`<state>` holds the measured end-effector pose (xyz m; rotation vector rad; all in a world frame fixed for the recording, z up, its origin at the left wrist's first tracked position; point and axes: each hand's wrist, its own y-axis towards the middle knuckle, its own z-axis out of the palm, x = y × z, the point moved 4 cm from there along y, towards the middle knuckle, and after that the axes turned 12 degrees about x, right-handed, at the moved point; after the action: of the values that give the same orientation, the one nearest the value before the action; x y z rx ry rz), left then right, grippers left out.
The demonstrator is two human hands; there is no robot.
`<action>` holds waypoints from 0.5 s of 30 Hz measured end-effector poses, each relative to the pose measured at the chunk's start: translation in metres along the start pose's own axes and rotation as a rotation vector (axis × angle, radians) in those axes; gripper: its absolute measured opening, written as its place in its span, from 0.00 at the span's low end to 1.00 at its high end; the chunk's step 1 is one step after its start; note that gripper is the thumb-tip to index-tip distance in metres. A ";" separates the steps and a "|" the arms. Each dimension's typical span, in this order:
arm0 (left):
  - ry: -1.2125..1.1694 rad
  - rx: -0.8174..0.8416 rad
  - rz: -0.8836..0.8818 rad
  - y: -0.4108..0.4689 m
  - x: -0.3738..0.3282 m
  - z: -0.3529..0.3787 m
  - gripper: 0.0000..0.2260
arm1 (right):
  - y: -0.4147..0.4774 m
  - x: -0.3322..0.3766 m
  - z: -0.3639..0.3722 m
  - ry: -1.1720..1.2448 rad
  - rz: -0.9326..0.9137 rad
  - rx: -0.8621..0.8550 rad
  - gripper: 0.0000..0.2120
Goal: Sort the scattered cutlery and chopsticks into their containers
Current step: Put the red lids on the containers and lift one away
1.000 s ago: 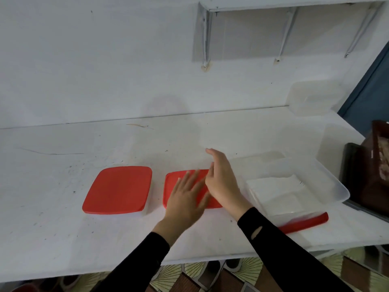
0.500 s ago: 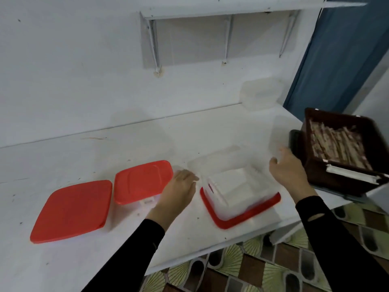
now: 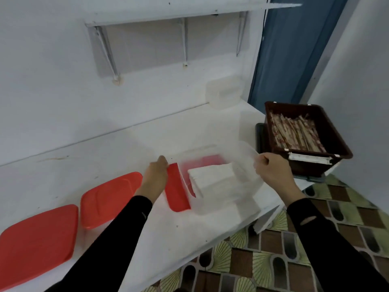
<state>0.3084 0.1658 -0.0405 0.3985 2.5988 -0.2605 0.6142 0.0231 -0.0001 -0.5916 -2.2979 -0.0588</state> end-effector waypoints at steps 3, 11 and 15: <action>-0.092 -0.240 0.073 0.013 -0.004 -0.051 0.06 | 0.002 0.001 0.004 0.051 0.042 -0.012 0.07; -0.026 -0.459 0.611 -0.019 -0.029 -0.067 0.14 | 0.002 0.028 0.043 0.109 0.149 -0.062 0.13; -0.030 -0.267 0.672 -0.050 -0.030 -0.034 0.15 | 0.008 0.028 0.052 0.398 0.201 -0.015 0.23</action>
<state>0.3021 0.1209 0.0086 1.1073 2.2671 0.3041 0.5661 0.0520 -0.0192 -0.7431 -1.8473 -0.0893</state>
